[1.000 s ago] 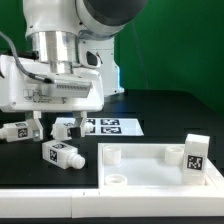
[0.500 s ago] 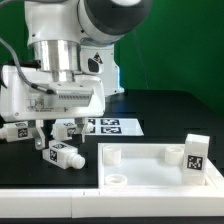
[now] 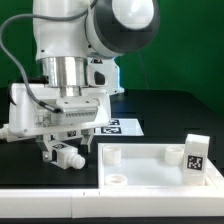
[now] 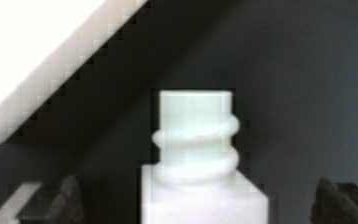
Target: Assemble square table
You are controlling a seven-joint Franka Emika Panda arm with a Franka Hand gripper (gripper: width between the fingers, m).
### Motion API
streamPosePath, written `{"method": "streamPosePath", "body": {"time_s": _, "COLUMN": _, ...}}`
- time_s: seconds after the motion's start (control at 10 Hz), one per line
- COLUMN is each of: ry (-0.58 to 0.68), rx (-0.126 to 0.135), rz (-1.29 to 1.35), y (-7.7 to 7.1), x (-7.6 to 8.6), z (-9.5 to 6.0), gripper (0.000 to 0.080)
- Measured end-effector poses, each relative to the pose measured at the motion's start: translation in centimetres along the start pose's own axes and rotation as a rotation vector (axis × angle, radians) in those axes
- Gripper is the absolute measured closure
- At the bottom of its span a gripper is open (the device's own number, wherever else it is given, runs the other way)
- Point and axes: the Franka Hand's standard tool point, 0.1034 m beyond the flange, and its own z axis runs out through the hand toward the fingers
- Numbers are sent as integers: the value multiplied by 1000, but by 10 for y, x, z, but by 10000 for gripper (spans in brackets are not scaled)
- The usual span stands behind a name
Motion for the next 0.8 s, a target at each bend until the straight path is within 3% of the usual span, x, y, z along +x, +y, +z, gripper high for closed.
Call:
{"method": "streamPosePath", "body": {"time_s": 0.1, "ry": 1, "rx": 1, "rz": 2, "y": -1, "x": 1, "z": 0, "gripper": 160}}
{"method": "streamPosePath", "body": {"time_s": 0.2, "ry": 1, "rx": 1, "rz": 2, "y": -1, "x": 1, "z": 0, "gripper": 378}}
{"method": "streamPosePath", "body": {"time_s": 0.3, "ry": 1, "rx": 1, "rz": 2, "y": -1, "x": 2, "z": 0, "gripper": 378}}
{"method": "streamPosePath", "body": {"time_s": 0.4, "ry": 1, "rx": 1, "rz": 3, "y": -1, "x": 2, "z": 0, "gripper": 512}}
{"method": "streamPosePath", "body": {"time_s": 0.7, "ry": 5, "rx": 1, "rz": -31, "y": -3, "x": 2, "z": -1, "gripper": 515}}
{"method": "streamPosePath", "body": {"time_s": 0.8, "ry": -1, "rx": 15, "rz": -63, "y": -10, "x": 2, "z": -7, "gripper": 515}}
